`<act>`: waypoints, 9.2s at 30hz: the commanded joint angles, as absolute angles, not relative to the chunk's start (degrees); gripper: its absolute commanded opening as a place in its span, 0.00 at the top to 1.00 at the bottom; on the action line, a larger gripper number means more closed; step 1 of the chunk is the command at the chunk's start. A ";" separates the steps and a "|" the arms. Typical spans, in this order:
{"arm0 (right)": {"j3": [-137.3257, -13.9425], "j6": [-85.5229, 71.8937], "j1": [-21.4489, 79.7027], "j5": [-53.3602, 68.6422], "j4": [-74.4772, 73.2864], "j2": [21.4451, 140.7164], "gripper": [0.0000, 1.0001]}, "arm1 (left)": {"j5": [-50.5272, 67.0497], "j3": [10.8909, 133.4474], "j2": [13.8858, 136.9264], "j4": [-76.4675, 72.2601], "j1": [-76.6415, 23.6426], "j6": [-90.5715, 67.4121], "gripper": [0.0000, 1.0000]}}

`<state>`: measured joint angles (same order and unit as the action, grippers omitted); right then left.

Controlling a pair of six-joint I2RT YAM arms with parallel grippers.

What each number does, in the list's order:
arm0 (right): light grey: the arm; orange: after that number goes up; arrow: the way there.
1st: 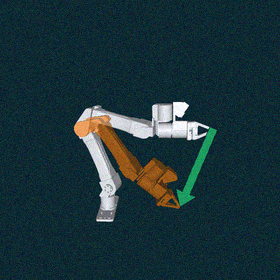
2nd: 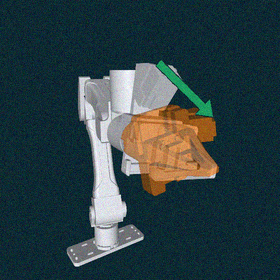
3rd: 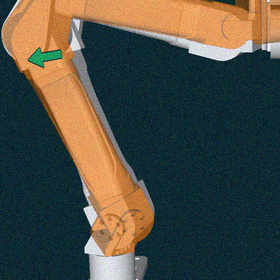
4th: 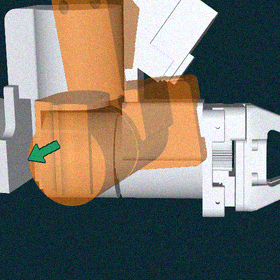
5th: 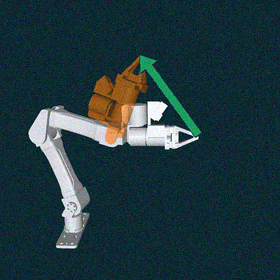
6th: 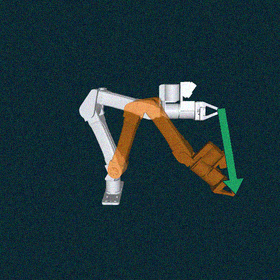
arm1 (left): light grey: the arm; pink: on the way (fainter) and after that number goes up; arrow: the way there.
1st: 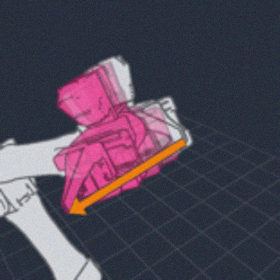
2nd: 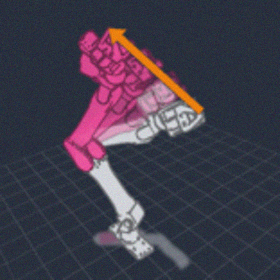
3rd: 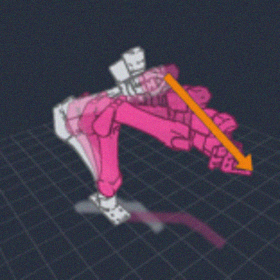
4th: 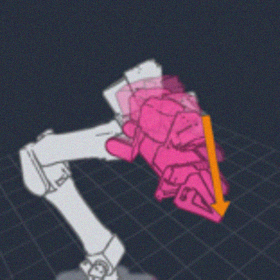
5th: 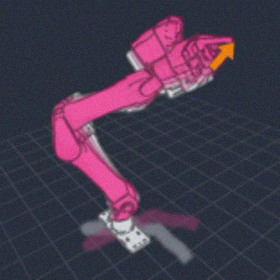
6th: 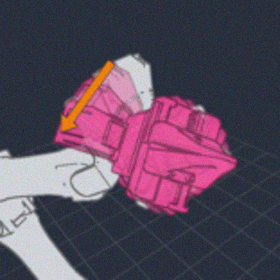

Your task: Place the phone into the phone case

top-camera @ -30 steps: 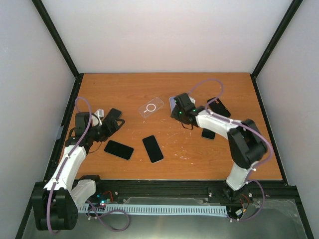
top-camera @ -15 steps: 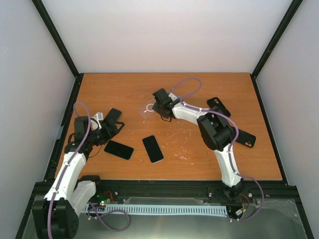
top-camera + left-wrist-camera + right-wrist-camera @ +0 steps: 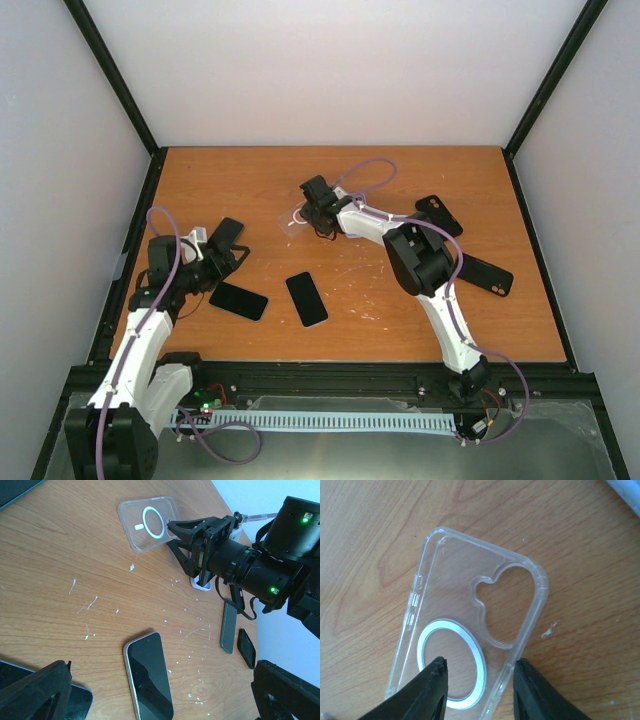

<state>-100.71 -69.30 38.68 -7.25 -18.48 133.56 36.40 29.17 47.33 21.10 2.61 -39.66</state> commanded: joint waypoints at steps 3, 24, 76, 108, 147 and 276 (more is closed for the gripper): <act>-103.35 -71.16 39.29 -8.61 -22.94 137.25 0.68 | 37.34 29.84 46.80 22.16 3.08 -40.78 0.01; -95.74 -65.64 39.11 -13.51 -21.60 127.04 0.97 | 36.64 30.82 46.41 24.44 3.08 -40.89 0.02; -70.36 -34.19 59.12 -8.26 -31.72 104.40 0.32 | 28.22 34.92 36.94 29.15 2.99 -42.67 0.01; -78.65 -32.81 61.79 -9.50 -34.34 118.13 0.22 | 25.70 35.34 34.82 31.95 2.99 -41.61 0.00; -57.04 -35.69 54.30 -14.63 -30.52 94.93 0.48 | 42.58 25.08 51.54 12.13 -2.55 -44.55 0.09; -30.09 -60.10 44.30 24.95 21.73 91.56 0.30 | 36.79 24.96 90.14 -16.86 -33.39 -55.91 0.68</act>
